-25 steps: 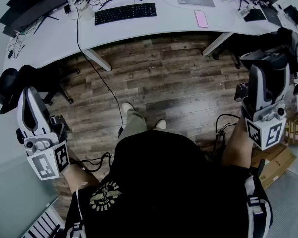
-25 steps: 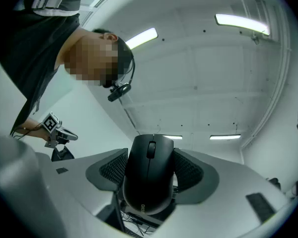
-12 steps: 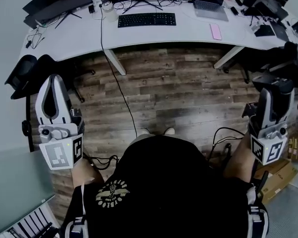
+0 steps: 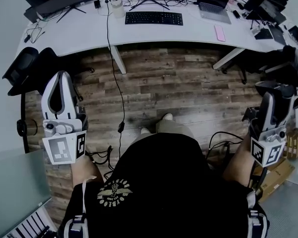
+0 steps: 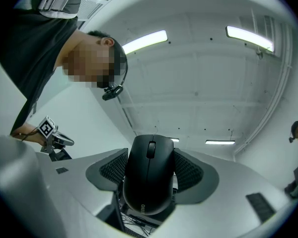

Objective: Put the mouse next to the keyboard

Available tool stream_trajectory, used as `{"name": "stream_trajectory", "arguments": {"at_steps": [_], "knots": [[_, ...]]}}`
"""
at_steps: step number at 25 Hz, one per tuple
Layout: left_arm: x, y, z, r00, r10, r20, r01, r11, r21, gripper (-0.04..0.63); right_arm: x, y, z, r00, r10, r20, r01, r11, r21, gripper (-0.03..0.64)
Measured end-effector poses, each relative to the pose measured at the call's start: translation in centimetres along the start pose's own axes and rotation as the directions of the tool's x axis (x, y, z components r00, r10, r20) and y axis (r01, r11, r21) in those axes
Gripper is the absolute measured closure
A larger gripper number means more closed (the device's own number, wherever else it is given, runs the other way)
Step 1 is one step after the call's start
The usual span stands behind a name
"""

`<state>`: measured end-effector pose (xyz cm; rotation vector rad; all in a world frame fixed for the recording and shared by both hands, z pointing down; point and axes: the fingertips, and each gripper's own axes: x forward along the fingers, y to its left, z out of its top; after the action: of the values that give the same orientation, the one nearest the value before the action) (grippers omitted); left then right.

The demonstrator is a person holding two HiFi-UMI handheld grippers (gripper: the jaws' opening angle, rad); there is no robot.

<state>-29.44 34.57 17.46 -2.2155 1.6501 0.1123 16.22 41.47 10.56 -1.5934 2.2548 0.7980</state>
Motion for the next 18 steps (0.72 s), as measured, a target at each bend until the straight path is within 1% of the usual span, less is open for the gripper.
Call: {"name": "stream_trajectory", "arguments": {"at_steps": [7,12,18], "knots": [[1.3,1.0,-1.1,1.000,-0.006,-0.018,0.007,1.000,0.009,0.594,0.8,-0.4,-1.1,1.000,-0.030,0.008,0.030,1.000,0.006,0.328],[3.1,1.2,-1.8,0.999,-0.017,-0.028,0.017,1.000,0.015,0.594,2.2,-0.3,-3.0,1.000,-0.019,-0.006,0.019,1.000,0.018,0.328],[5.8,0.8,-2.7,0.999,-0.016,-0.039,0.017,1.000,0.019,0.594,4.0,-2.0,-4.9,1.000,-0.018,-0.009,0.018,1.000,0.019,0.328]]}}
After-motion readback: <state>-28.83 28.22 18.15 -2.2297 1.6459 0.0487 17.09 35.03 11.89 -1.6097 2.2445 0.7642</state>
